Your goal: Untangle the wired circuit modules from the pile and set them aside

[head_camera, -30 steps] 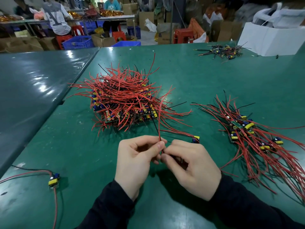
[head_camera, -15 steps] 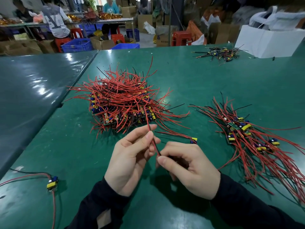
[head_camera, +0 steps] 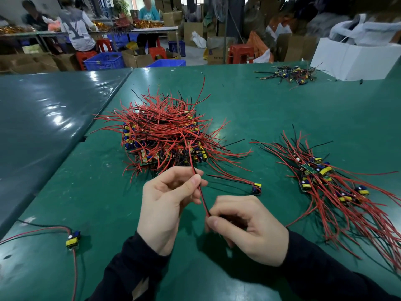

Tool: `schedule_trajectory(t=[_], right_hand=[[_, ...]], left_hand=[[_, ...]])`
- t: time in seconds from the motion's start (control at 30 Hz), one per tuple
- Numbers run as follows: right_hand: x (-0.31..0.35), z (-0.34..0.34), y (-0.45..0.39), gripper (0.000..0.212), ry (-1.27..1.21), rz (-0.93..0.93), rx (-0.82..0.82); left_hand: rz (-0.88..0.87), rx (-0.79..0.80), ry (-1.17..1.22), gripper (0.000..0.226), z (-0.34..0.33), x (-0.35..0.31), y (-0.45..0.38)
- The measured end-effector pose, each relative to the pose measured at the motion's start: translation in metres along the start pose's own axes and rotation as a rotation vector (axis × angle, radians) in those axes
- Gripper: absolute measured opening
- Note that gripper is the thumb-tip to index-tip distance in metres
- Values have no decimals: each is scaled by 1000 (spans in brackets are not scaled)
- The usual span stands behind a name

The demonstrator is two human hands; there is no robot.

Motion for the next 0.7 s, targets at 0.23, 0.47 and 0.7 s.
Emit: schedule_trajectory(t=[0.23, 0.47, 0.7], right_hand=[[-1, 0, 0, 21, -5, -15, 27], [-2, -5, 2, 19, 16, -39, 89], [-4, -5, 3, 19, -22, -57, 111]], left_hand=[[-16, 21, 5, 11, -1, -1, -1], [-55, -11, -55, 15, 4, -5, -3], [-55, 41, 18, 15, 0, -7, 0]])
Point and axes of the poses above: each hand's wrist, its own y-axis away from the middle knuckle, its own z-axis out of the back of the hand, x = y × z, the point moved 5 cm from there along -y, towards the middle knuckle, and after that the axes turned 10 degrees about -y, right-handed, at the moved point
